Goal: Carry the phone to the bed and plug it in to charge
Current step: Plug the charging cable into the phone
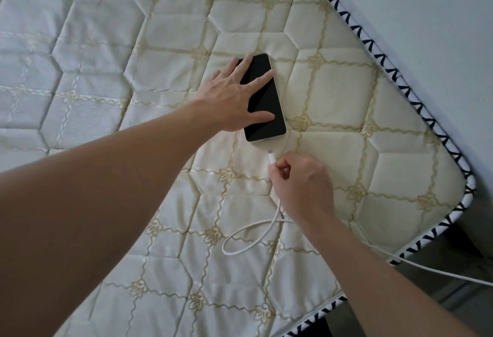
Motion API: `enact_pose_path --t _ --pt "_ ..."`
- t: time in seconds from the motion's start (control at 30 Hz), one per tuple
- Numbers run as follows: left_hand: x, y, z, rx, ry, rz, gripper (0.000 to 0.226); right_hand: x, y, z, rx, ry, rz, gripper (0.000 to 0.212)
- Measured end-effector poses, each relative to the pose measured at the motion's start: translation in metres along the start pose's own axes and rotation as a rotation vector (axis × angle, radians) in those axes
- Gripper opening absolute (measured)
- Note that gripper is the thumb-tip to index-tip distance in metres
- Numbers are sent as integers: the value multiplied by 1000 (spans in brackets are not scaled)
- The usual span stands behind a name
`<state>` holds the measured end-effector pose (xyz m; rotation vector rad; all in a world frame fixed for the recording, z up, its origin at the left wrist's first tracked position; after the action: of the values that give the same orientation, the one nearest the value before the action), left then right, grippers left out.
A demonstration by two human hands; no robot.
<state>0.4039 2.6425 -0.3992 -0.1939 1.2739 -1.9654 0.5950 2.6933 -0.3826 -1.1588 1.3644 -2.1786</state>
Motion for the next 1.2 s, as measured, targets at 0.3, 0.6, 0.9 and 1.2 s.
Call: enact_pose_path --t 0.3,0.6,0.9,1.2 --pt "-2 -5 -15 -5 -5 38 88 0 -6 -31 -53 43 -77 19" --pt "-1 -2 -14 -12 -14 55 88 3 -2 -31 -59 9 -46 21" --pt "-2 -1 -15 -14 -3 57 88 7 -2 -30 -71 -5 -12 21" --pt "0 2 -17 -25 -2 66 88 9 0 -29 -74 -32 -28 24"
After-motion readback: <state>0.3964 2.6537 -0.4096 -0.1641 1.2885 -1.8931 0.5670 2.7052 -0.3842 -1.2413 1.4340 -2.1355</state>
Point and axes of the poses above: each hand's wrist, its own z-axis away from the middle knuckle, its own y-axis out of the palm, x = y × z, the point moved 7 cm from there along -z, towards the middle knuckle, and after that the axes turned 8 degrees about z, right-handed, at the moved point
